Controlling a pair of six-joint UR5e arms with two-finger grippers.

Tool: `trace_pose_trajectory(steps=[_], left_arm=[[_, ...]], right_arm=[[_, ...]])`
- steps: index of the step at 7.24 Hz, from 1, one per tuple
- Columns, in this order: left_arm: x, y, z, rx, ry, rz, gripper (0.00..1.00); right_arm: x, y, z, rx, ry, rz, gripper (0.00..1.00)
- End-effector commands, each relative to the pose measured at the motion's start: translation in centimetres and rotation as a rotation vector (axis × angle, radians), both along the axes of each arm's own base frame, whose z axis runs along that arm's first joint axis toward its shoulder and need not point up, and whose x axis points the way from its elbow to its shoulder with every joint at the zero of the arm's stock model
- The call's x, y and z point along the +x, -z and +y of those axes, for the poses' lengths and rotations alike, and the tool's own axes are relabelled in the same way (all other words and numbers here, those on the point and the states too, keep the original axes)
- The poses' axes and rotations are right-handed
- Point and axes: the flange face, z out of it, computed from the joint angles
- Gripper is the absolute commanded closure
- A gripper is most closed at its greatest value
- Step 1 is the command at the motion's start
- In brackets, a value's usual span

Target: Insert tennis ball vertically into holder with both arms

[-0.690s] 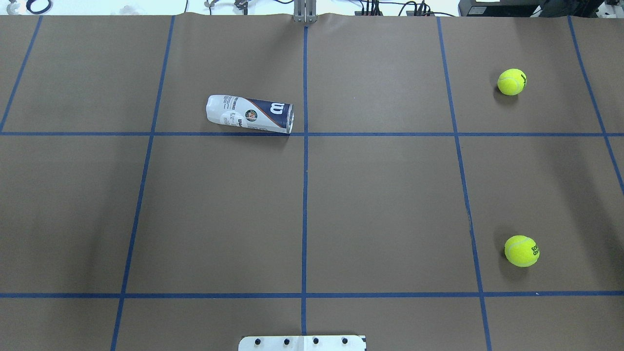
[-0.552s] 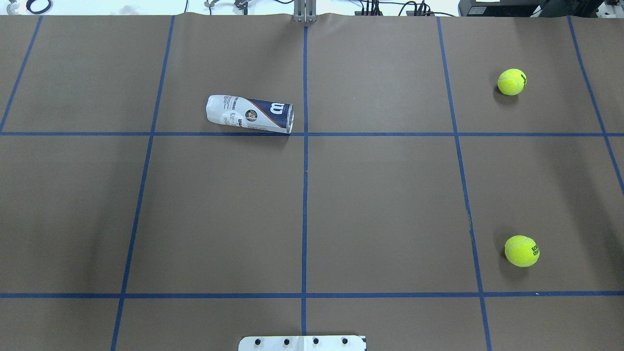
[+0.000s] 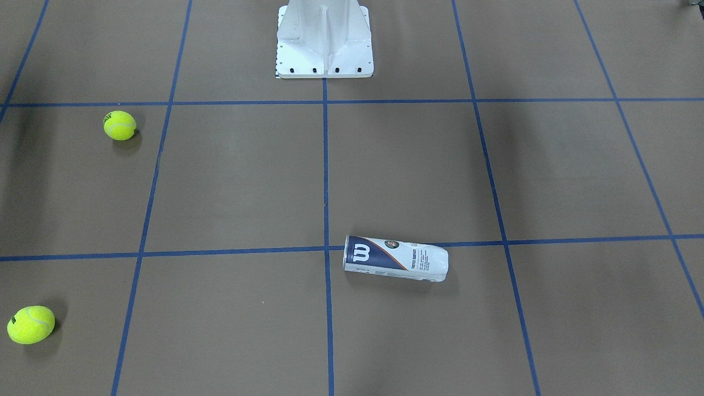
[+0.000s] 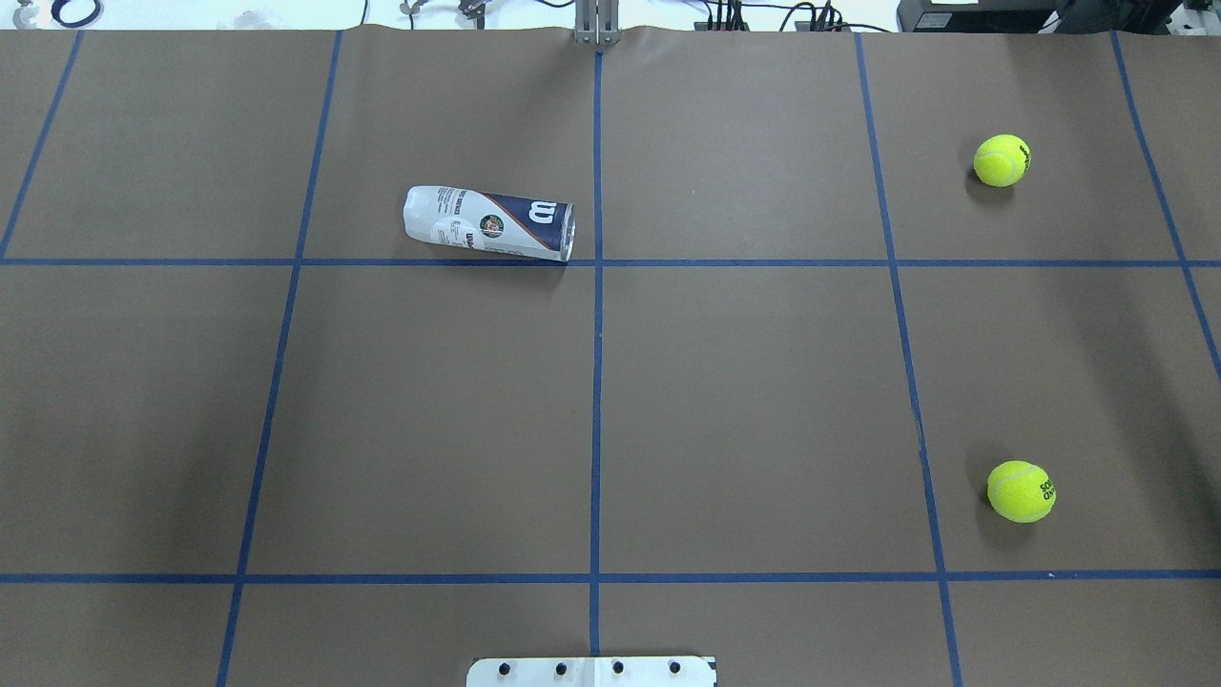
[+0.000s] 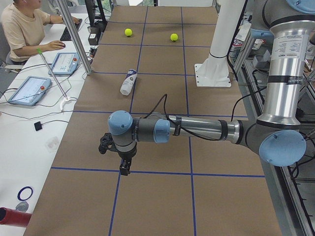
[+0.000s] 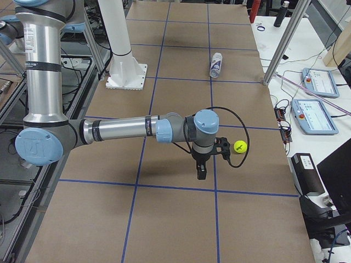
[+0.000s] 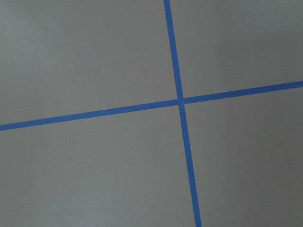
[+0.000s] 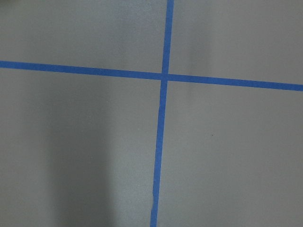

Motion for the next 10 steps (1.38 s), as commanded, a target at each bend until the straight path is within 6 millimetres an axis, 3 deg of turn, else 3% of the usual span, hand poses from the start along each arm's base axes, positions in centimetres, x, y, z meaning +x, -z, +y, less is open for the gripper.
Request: trace_pose_trajectory(steps=[1, 2, 4, 5, 6, 7, 8, 9, 10], left_arm=[[0.8, 2.9, -3.3, 0.181, -0.016, 0.004, 0.01], [1.2, 4.1, -3.7, 0.271, -0.028, 0.007, 0.01], [3.7, 4.9, -4.5, 0.365, -0.059, 0.016, 0.01], [6.5, 8.6, -7.2, 0.388, -0.054, 0.033, 0.01], [13.8, 13.6, -9.7, 0.510, -0.198, 0.039, 0.01], [19.6, 19.6, -12.0, 0.633, -0.280, 0.024, 0.01], [23.9, 23.7, -13.1, 0.709, -0.307, -0.011, 0.01], [28.4, 27.0, -13.4, 0.780, -0.339, -0.043, 0.01], [34.7, 31.4, -12.7, 0.842, -0.399, -0.025, 0.01]], right_arm=[[-0.2, -0.7, -0.4, 0.065, 0.010, -0.010, 0.00], [-0.3, -1.3, -0.5, 0.079, 0.013, -0.023, 0.00], [-0.7, -0.9, -1.1, 0.096, 0.018, -0.029, 0.00], [-1.0, -0.8, -1.2, 0.108, 0.021, -0.029, 0.00], [-1.1, -0.4, -1.2, 0.115, 0.021, -0.031, 0.00], [-1.1, -0.5, -1.2, 0.113, 0.021, -0.031, 0.00], [-1.1, -0.5, -1.2, 0.113, 0.021, -0.031, 0.00], [-1.1, -0.4, -1.2, 0.114, 0.020, -0.032, 0.00], [-1.1, -0.3, -1.3, 0.117, 0.020, -0.032, 0.00]])
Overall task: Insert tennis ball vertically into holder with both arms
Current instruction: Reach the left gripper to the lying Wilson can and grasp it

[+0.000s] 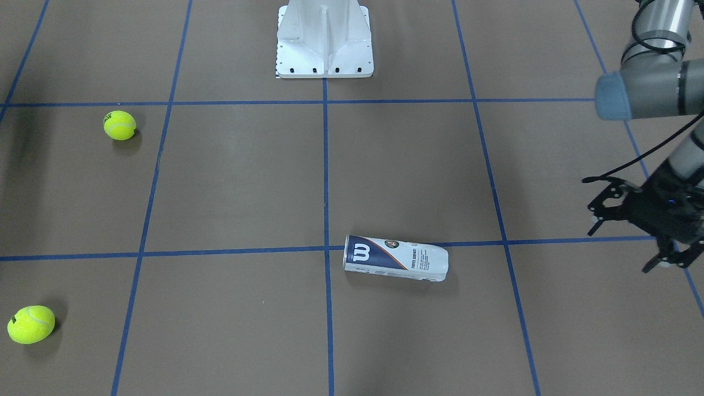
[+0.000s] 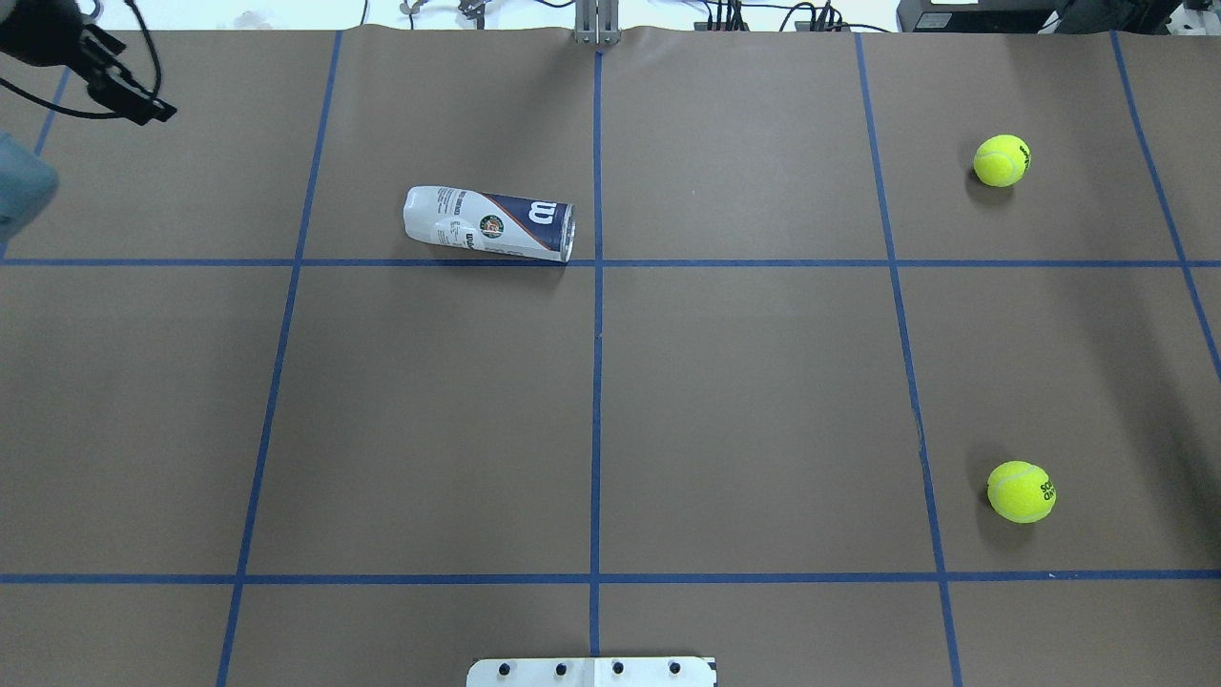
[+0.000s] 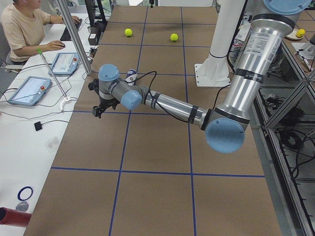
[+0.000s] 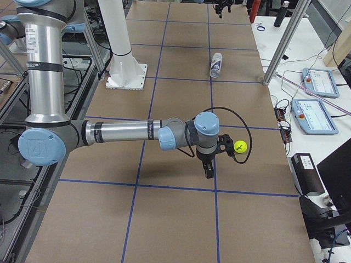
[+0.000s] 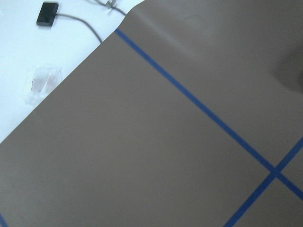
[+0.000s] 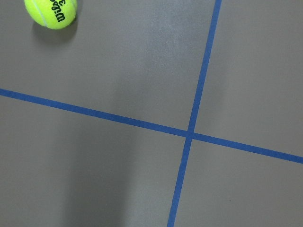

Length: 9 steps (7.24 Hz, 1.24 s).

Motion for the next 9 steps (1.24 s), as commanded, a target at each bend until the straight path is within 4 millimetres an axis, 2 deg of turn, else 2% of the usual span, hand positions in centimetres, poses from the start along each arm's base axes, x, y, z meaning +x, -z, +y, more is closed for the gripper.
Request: trace_pose_trajectory(steps=[1, 2, 3, 4, 6, 7, 8, 9], left_arm=[[12.9, 8.8, 1.3, 0.136, -0.103, -0.009, 0.01], [17.3, 12.3, 1.6, 0.164, -0.128, -0.020, 0.00], [20.5, 13.9, 1.8, 0.162, -0.178, -0.041, 0.00], [22.9, 15.2, 3.1, 0.314, -0.302, -0.099, 0.00], [28.1, 17.1, 5.9, 0.412, -0.380, -0.138, 0.00], [31.1, 18.2, 6.5, 0.418, -0.398, -0.152, 0.00], [32.7, 18.8, 5.9, 0.411, -0.406, -0.165, 0.00], [33.8, 18.1, 6.0, 0.400, -0.418, -0.175, 0.00]], right_arm=[[0.0, 0.1, 0.0, 0.001, -0.001, -0.001, 0.00], [0.0, 0.2, -0.1, 0.003, -0.001, -0.001, 0.00], [0.0, 0.2, -0.1, 0.003, -0.001, -0.001, 0.00], [0.0, 0.3, -0.1, 0.004, -0.001, -0.001, 0.00], [0.0, 0.5, -0.1, 0.008, -0.003, -0.001, 0.00], [0.0, 0.5, -0.1, 0.008, -0.003, -0.001, 0.00], [0.0, 0.5, -0.1, 0.008, -0.003, -0.001, 0.00], [0.0, 0.5, -0.1, 0.008, -0.003, -0.001, 0.00]])
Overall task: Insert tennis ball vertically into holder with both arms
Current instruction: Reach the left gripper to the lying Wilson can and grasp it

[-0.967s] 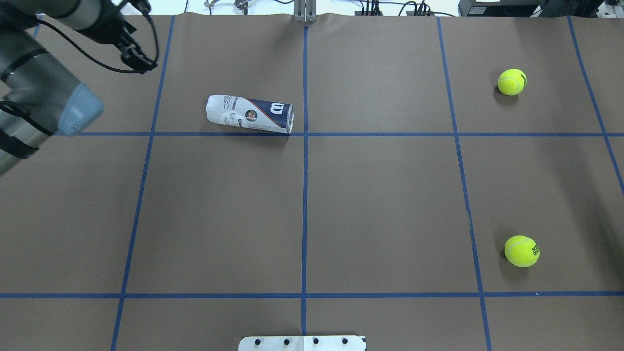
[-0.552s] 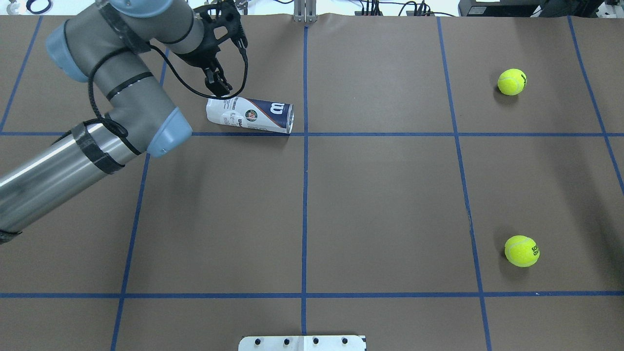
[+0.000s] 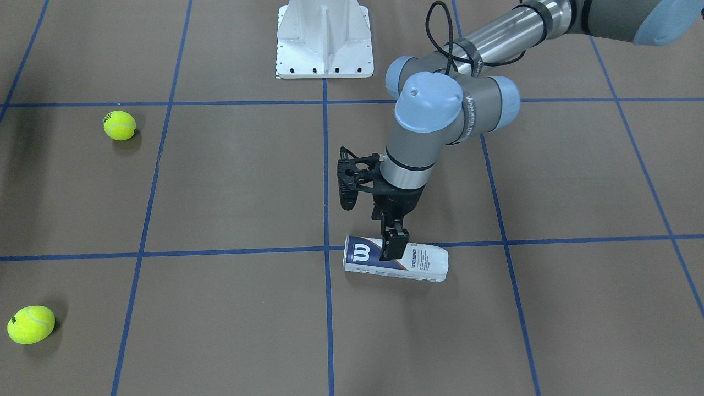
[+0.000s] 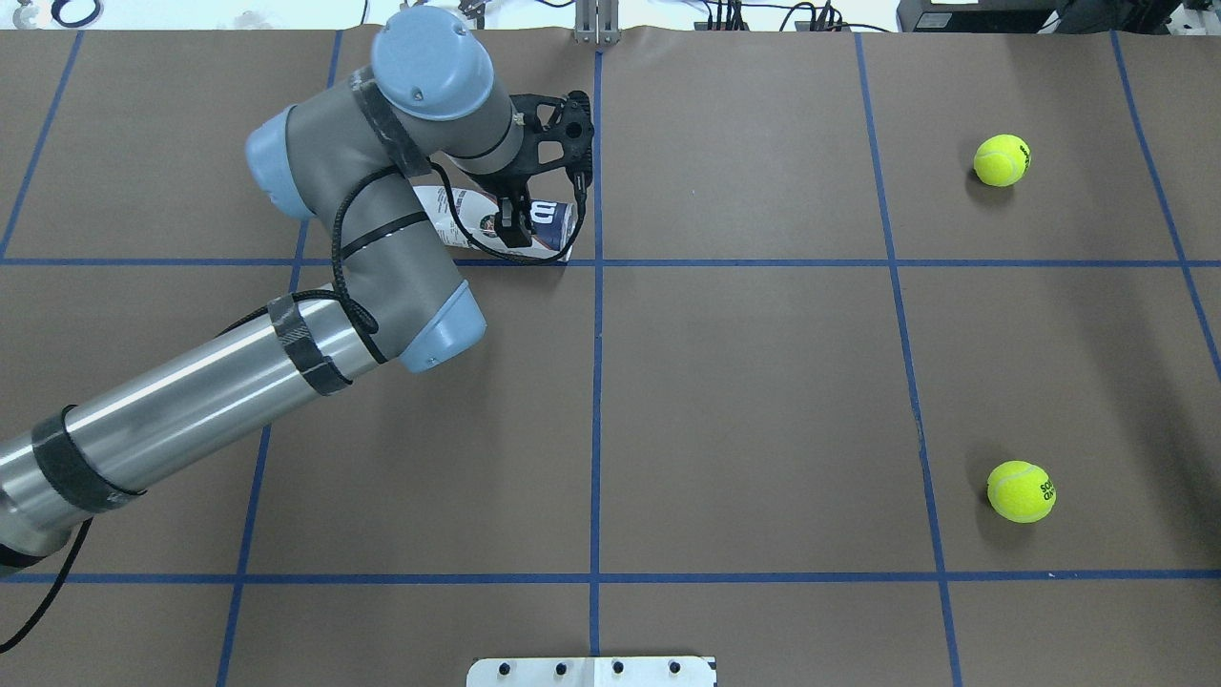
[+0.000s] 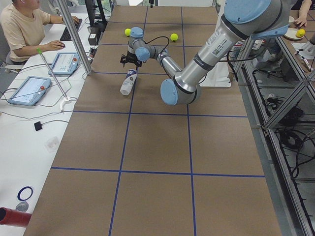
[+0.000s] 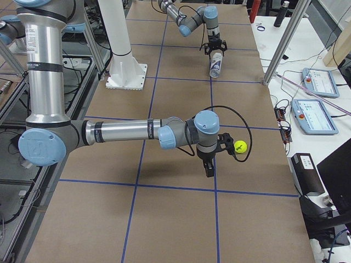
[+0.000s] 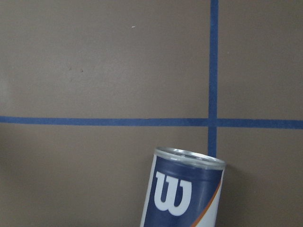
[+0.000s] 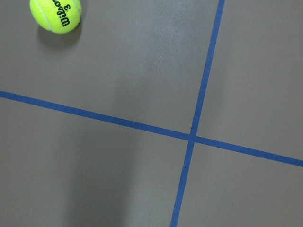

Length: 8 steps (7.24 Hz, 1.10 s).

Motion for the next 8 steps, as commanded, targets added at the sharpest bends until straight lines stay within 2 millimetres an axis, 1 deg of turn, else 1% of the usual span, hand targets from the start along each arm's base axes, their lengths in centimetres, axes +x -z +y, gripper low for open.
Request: trace_pose_trajectory(steps=[1, 2, 4, 6, 7, 8], left_arm=[[2.8, -0.6, 0.6, -0.005, -0.017, -0.030, 0.00], [4.5, -0.8, 1.8, 0.008, -0.019, -0.046, 0.00], [6.0, -2.0, 2.3, 0.004, -0.022, -0.071, 0.00], [6.9, -1.5, 1.8, 0.012, -0.016, -0.072, 0.00], [7.1, -1.7, 1.5, 0.021, -0.013, -0.061, 0.00], [7.5, -2.4, 1.3, 0.024, -0.014, -0.059, 0.00]], right_arm=[[0.0, 0.1, 0.0, 0.002, 0.000, 0.000, 0.00], [0.0, 0.0, 0.0, 0.000, 0.000, 0.000, 0.00], [0.0, 0.0, 0.0, 0.000, 0.000, 0.000, 0.00], [-0.1, 0.0, 0.0, 0.000, 0.002, 0.000, 0.00], [-0.1, 0.0, 0.0, 0.000, 0.002, 0.000, 0.00], [-0.1, 0.0, 0.0, 0.000, 0.002, 0.000, 0.00]])
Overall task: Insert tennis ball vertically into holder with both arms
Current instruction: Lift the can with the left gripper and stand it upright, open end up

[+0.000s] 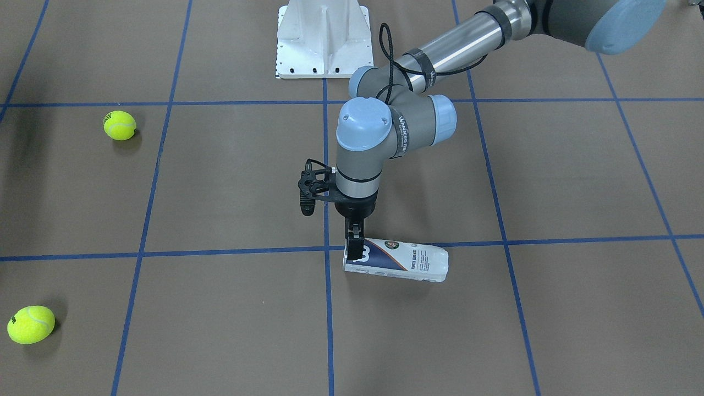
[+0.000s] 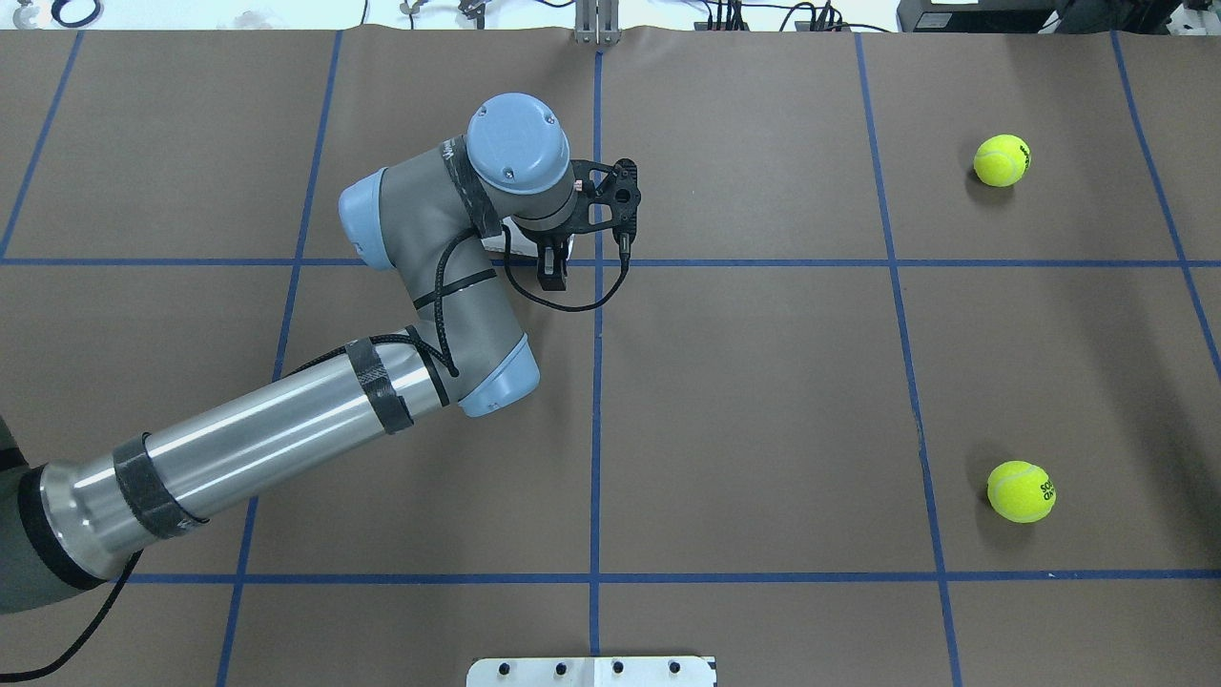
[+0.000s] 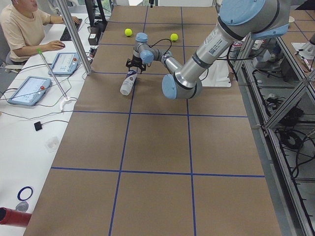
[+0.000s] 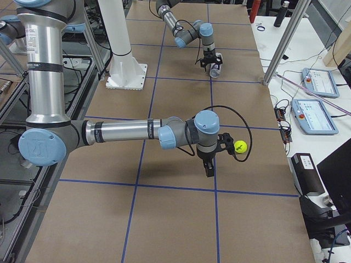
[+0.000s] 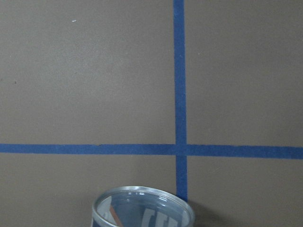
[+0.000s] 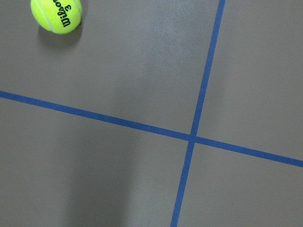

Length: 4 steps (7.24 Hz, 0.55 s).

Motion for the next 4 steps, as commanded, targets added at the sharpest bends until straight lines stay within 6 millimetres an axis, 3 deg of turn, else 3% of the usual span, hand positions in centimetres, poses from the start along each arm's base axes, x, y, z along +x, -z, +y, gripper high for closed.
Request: trace_pose_trajectory(steps=[1, 4], left_arm=[[0.65, -1.22, -0.72, 0.022, 0.021, -0.004, 0.00], [1.27, -1.53, -0.26, 0.019, 0.013, -0.010, 0.00]], right_arm=[[-0.01, 0.00, 0.00, 0.000, 0.000, 0.000, 0.00], [-0.16, 0.00, 0.00, 0.000, 0.003, 0.000, 0.00]])
